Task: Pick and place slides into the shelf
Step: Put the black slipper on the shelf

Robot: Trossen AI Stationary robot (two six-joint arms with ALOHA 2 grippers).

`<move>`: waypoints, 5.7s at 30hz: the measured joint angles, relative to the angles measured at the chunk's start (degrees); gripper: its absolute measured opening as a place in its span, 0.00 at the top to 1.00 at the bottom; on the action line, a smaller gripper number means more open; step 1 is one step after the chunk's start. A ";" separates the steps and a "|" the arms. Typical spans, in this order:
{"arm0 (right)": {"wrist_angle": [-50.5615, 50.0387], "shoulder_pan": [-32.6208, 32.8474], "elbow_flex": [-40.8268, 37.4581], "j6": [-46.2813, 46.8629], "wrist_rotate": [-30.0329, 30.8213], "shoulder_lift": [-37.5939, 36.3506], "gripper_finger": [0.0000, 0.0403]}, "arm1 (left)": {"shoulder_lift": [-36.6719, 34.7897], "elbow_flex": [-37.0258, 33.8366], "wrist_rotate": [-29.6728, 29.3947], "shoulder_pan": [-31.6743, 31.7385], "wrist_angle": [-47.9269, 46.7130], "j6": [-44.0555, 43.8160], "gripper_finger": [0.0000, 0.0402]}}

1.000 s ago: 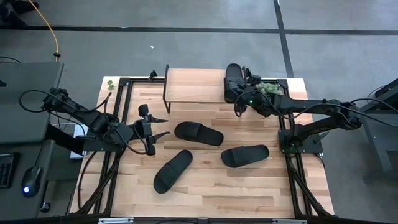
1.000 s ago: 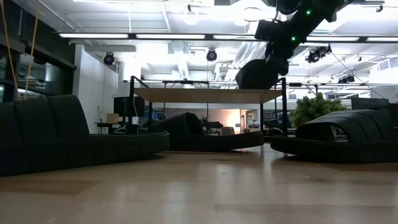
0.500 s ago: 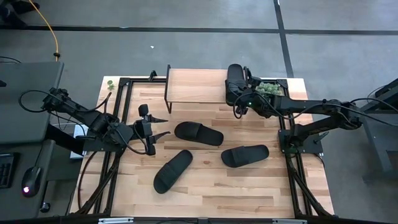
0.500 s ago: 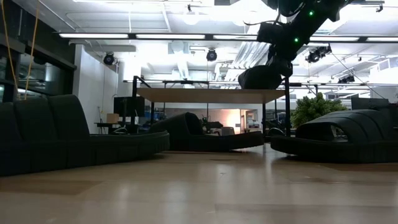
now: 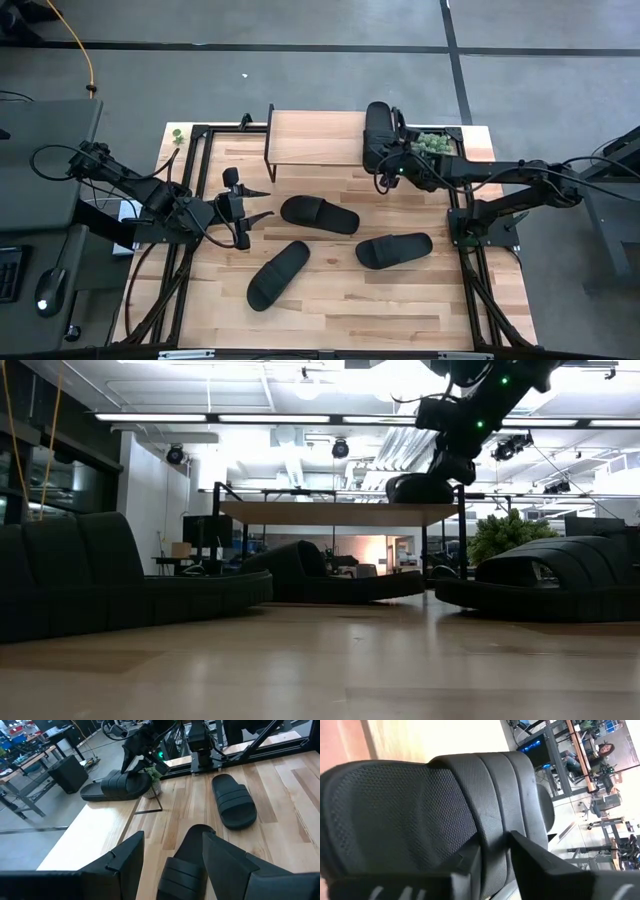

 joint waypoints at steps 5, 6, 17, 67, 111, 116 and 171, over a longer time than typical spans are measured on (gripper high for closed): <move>-0.30 1.03 0.00 0.47 0.86 0.00 0.71 | 0.00 0.00 0.01 0.00 0.00 -0.02 0.54; -0.30 1.16 -0.01 0.49 1.15 0.00 0.70 | 0.00 0.00 0.08 0.00 0.00 -0.01 0.54; -0.24 1.42 -0.02 2.30 1.36 0.02 0.55 | 0.00 0.02 0.73 0.00 0.07 0.11 0.54; 13.75 26.04 0.02 23.37 3.13 0.00 0.48 | 0.00 0.04 2.26 -0.01 0.07 -3.30 0.54; 24.86 23.02 0.04 5.80 -5.54 17.23 0.48 | 0.00 0.04 3.63 -0.02 0.09 -10.46 0.54; 28.14 23.00 0.04 1.72 -5.54 19.59 0.48 | 0.01 0.04 3.63 -0.01 0.09 -10.42 0.54; 49.30 18.14 0.04 -9.72 -13.50 34.95 0.48 | 0.02 0.04 3.58 0.00 0.11 -10.42 0.54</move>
